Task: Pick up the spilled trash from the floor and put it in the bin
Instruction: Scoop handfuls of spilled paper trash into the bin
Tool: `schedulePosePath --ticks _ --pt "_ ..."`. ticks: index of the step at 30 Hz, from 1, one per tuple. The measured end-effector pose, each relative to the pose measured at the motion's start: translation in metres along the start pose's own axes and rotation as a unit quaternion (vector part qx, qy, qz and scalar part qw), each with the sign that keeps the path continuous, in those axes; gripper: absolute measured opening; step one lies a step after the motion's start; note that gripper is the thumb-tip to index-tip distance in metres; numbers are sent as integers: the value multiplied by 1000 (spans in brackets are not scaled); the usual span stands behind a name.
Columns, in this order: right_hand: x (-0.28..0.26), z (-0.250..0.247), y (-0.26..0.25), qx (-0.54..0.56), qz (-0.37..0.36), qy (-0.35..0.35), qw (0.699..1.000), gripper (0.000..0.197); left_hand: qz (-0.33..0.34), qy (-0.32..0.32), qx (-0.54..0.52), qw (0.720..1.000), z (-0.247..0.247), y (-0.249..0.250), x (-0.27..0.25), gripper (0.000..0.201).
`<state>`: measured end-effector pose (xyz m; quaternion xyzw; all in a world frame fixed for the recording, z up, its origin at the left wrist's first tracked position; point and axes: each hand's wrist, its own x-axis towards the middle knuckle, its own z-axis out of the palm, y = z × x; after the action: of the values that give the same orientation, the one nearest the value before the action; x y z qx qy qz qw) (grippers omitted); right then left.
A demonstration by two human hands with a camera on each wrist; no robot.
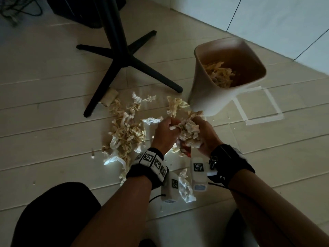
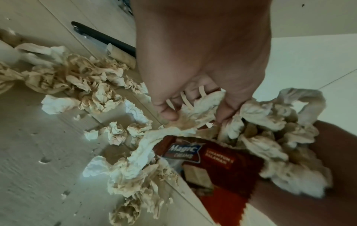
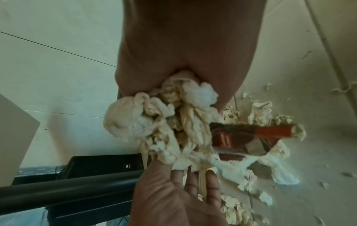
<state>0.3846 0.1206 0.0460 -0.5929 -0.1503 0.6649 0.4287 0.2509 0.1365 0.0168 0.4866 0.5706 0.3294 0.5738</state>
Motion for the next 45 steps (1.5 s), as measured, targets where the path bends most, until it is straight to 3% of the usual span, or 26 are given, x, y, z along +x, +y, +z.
schedulePosePath --ticks 4,9,12,15,17,21,27,31,36,40,45 --pt "-4 -7 3 -1 -5 -108 994 31 -27 -22 -35 999 -4 1 5 16" --pt "2 -7 0 -4 -6 -167 986 49 -25 -65 -42 997 -5 10 7 30" --pt "10 -7 -2 24 0 -123 992 44 -8 -49 27 998 -6 5 7 30" --pt "23 -1 -1 34 -1 -45 998 34 23 27 70 997 -4 -1 7 18" --pt "28 2 2 41 0 -37 998 30 31 55 69 996 -5 1 9 14" --pt "35 3 9 34 -8 -47 998 15 26 39 64 997 -6 7 10 16" --pt "37 3 -8 -46 -142 -5 989 21 46 -15 74 996 -15 15 8 34" --pt "27 8 -38 -51 -233 -1 971 17 8 -8 -26 1000 -20 23 10 28" --pt "-7 21 -116 -65 -378 -24 923 22 -12 8 -25 1000 -23 14 15 20" --pt "-19 16 -186 -82 -481 31 872 24 -73 34 -34 996 -22 -8 22 14" --pt "2 -6 -227 -157 -489 119 849 29 -89 19 10 996 -18 -17 18 16"
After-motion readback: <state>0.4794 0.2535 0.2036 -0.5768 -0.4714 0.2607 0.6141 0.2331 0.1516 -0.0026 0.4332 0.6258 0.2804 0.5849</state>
